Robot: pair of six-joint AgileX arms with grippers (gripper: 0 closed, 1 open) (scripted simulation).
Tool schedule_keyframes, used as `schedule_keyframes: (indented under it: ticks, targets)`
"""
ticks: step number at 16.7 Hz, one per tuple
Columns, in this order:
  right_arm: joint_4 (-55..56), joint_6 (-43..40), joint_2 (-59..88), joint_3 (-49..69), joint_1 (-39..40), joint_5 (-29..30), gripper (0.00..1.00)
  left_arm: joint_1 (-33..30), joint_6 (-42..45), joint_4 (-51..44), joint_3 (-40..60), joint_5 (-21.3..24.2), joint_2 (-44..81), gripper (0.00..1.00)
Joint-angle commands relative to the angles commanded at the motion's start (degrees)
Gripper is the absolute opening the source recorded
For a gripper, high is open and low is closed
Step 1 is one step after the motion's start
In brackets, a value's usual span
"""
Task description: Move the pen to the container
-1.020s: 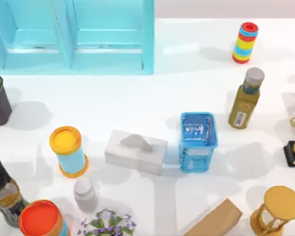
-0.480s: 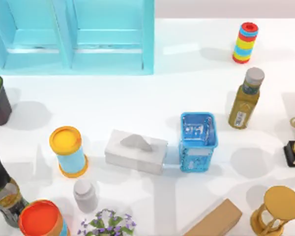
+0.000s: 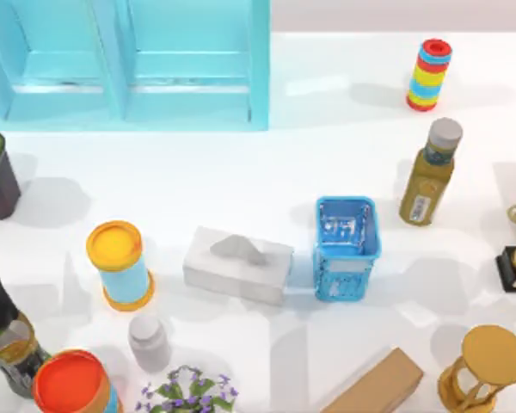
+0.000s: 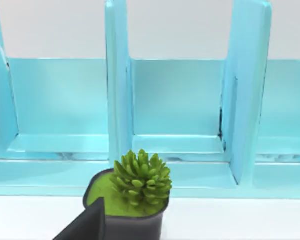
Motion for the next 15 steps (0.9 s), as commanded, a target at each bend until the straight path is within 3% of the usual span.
schedule_keyframes:
  ticks: [9,15]
  targets:
    - [8.30,0.61,-0.58,-8.23,0.90,0.49,0.00,0.00,0.00,0.00,0.00,0.00,0.00,1.00]
    - [8.30,0.61,-0.58,-8.23,0.90,0.49,0.45,0.00,0.00,0.00,0.00,0.00,0.00,1.00]
